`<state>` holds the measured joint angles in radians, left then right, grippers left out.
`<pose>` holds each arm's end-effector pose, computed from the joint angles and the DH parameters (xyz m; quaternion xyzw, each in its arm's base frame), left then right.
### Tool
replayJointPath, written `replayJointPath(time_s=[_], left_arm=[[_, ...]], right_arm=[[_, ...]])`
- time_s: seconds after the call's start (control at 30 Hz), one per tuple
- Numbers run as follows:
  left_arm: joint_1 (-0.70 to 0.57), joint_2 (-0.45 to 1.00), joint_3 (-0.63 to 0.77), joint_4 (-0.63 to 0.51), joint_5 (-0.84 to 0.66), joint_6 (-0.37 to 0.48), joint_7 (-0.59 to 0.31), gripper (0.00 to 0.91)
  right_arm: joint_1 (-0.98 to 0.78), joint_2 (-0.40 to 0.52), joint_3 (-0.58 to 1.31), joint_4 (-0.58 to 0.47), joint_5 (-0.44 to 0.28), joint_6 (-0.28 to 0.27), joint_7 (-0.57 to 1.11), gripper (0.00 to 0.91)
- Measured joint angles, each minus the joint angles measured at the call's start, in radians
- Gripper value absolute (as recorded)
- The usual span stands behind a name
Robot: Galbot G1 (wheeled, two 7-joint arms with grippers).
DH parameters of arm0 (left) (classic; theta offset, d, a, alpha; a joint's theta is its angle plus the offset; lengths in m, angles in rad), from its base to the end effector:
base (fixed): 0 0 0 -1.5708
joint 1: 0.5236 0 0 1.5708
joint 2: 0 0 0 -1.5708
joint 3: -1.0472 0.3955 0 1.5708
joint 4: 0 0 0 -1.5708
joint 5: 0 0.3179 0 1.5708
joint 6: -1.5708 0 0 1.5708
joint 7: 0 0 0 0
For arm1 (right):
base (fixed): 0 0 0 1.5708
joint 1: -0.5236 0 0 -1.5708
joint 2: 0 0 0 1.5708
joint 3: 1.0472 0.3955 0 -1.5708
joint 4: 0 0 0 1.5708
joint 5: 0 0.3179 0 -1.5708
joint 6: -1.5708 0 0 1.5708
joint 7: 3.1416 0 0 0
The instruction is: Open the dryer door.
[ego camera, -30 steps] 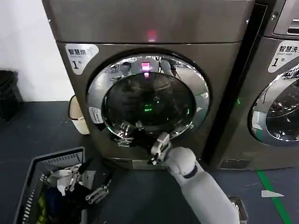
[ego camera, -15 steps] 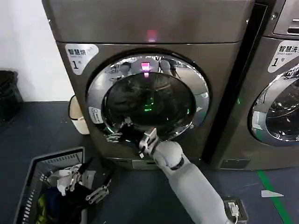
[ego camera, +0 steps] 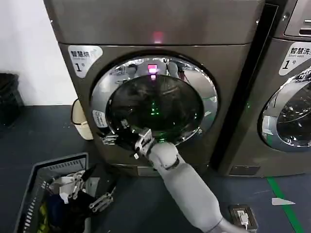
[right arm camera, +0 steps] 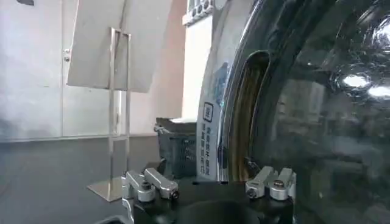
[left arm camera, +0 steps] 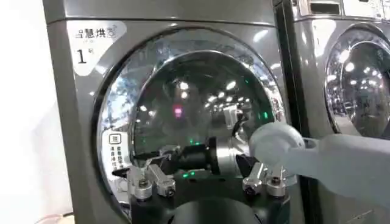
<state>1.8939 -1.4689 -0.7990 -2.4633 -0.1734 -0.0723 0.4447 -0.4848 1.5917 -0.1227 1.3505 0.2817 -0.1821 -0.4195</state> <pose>0.0210 0.0690 -0.2377 0.1753 0.9806 0.0669 0.0565 0.4553 0.1965 -0.2579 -0.5083 0.8604 -0.0159 0.0327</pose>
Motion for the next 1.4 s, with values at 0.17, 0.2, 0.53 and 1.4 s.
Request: replayJointPath(time_s=[0.17,0.2,0.53,1.4], left_arm=[[0.003,0.001,-0.001,0.004,0.001,-0.003,-0.001,0.907],[0.003,0.000,0.000,0.004,0.001,-0.003,-0.001,0.907],[-0.004,0.000,-0.004,0.006,-0.020,0.002,0.000,0.907],[-0.235,0.151,-0.356,0.191,-0.416,0.150,-0.006,0.907]], right_arm=[[0.008,0.018,-0.003,-0.028,-0.006,0.005,-0.003,0.907],[0.010,0.018,-0.005,-0.032,-0.006,0.005,-0.003,0.907],[0.020,0.017,0.006,-0.030,0.061,-0.013,-0.079,0.907],[-0.079,-0.159,-0.010,0.183,0.163,-0.027,-0.429,0.907]])
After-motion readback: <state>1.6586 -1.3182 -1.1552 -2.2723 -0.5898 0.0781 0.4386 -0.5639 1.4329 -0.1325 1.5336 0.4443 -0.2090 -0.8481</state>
